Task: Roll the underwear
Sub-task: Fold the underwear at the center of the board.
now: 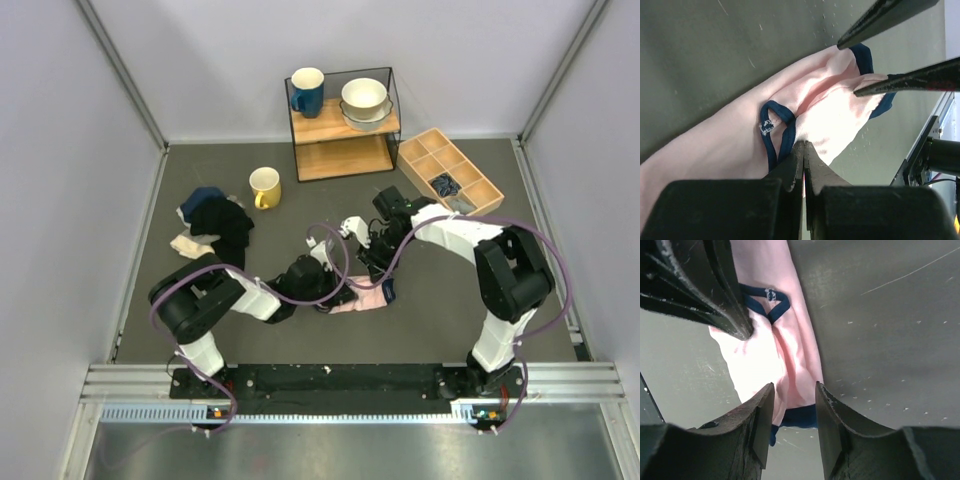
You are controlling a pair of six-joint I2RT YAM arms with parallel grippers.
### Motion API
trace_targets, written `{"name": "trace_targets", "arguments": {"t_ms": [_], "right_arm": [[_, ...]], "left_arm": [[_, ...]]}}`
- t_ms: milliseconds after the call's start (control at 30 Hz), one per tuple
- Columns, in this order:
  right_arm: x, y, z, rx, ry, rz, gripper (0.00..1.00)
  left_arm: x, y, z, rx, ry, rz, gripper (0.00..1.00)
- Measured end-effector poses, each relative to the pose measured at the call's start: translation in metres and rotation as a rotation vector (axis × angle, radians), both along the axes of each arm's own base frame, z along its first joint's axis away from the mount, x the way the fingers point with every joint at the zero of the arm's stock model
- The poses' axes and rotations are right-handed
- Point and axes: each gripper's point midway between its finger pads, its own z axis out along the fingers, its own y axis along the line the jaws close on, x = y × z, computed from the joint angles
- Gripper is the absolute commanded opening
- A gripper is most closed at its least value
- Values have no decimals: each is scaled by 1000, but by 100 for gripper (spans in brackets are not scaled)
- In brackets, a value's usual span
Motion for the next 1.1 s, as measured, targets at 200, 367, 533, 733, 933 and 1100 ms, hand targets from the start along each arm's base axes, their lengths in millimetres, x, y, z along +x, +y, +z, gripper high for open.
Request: {"name": "trace_targets", "arguments": {"t_ms": [200,367,533,733,933,1100], "right_arm": [[-5,-7,18,26,-51,12,39],[-13,-6,59,119,-161,90,34],[-29,-6,57,133,-152,154,18],[-28,-8,13,41,-60,160,16],[-12,-21,-20,-86,-57,96,21],[-10,-23,-27,-102,-37,66,31]], "left_arm": [[4,-3,-1,-6,-16,-8,1],[7,-6,0,-15,-45,-24,1],[8,-6,0,-23,-50,-21,1],[8,-6,0,-47,-23,-12,1],[9,-4,0,-56,-14,-2,2],[14,1,0,-63,-7,9,10]]}}
